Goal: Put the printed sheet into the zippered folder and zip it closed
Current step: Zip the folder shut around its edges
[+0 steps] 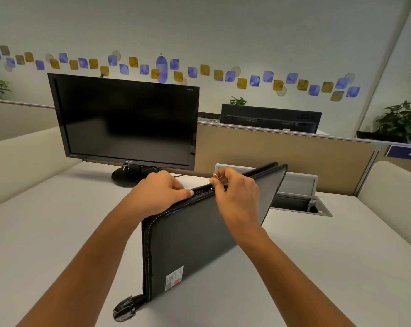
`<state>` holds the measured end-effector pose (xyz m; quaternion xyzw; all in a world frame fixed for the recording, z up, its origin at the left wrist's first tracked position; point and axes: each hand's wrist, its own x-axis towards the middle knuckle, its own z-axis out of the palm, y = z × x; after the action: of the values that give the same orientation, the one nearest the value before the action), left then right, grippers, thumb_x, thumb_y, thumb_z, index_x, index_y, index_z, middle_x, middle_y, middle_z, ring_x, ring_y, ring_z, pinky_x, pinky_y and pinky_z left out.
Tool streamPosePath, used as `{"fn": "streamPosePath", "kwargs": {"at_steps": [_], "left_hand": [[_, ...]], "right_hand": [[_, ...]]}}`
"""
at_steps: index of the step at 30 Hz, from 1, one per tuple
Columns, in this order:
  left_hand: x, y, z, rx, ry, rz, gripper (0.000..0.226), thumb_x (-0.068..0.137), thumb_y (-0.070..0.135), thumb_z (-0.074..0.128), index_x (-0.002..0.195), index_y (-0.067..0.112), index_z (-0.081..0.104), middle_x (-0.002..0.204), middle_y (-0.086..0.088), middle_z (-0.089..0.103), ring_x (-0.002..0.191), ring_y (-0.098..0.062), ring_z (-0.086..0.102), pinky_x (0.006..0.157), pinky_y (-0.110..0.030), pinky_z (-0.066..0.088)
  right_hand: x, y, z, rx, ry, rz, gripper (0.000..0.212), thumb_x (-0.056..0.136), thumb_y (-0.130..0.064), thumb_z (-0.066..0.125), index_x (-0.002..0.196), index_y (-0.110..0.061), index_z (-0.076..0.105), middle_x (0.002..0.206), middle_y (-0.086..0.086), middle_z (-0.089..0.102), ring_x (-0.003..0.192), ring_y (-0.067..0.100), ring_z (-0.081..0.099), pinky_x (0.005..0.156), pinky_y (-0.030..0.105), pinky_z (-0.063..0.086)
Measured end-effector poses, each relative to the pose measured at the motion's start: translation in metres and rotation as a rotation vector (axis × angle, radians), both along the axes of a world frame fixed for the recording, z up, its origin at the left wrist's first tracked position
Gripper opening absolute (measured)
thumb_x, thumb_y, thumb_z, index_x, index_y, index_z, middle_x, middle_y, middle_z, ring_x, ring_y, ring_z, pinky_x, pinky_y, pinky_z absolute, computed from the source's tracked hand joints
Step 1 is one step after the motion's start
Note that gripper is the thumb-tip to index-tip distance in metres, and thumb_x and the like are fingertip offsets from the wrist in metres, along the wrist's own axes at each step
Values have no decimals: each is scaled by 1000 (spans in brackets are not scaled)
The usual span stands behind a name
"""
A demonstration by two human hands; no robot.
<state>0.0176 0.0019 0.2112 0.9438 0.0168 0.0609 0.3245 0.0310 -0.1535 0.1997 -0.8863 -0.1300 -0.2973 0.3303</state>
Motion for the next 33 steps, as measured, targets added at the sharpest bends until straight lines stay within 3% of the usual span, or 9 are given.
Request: {"fn": "streamPosePath", "kwargs": {"at_steps": [3,8,13,15,22,25,29,33], "left_hand": [[9,-17,6,151,32,32,30,88,42,54,97,18,71,89,-2,67,85,-20,61,84,-38,53],[12,-32,8,270,42,82,29,94,33,48,103,13,66,86,-6,62,85,-24,59,76,-34,48],[6,-33,6,349,-24,104,27,96,32,43,81,18,61,66,1,50,71,-19,52,62,-29,38],[5,-32,6,370,-56,118,29,96,32,42,79,17,61,70,-1,52,70,-20,52,59,-28,36],[5,-27,4,399,-62,78,34,96,38,41,106,16,65,93,-7,66,85,-22,60,76,-34,49],[4,-25,4,399,-61,64,35,96,39,41,108,16,64,96,-6,67,88,-22,60,78,-35,50],[0,-18,6,383,-37,33,35,96,39,40,110,18,64,103,-5,66,94,-21,59,80,-34,48],[-6,-11,7,332,-17,-2,32,96,40,40,107,23,65,101,-2,65,96,-20,58,84,-36,50]], "right_hand": [[1,0,3,20,46,-34,21,88,-29,58,103,-17,66,95,5,72,90,20,62,74,25,43],[-1,2,2,37,29,-26,16,88,-28,57,96,-16,66,92,3,71,86,18,61,69,22,35],[-8,11,-3,32,-105,10,14,87,-26,58,92,-14,65,85,4,71,76,18,58,69,22,32],[-10,17,-5,11,-157,35,13,86,-24,59,88,-13,65,81,6,71,73,20,58,69,24,31],[1,2,-2,-68,-204,13,11,85,-22,61,86,-11,64,77,6,70,70,22,59,67,25,33],[7,-3,-4,-115,-235,-8,10,82,-19,65,80,-9,62,71,9,69,65,26,60,63,28,37],[32,-40,2,-162,-139,-161,12,87,-21,58,86,-8,59,83,14,69,79,34,61,68,36,43],[51,-86,4,-113,-110,-280,11,86,-19,59,85,-8,60,83,15,69,76,31,61,64,32,40]]}}
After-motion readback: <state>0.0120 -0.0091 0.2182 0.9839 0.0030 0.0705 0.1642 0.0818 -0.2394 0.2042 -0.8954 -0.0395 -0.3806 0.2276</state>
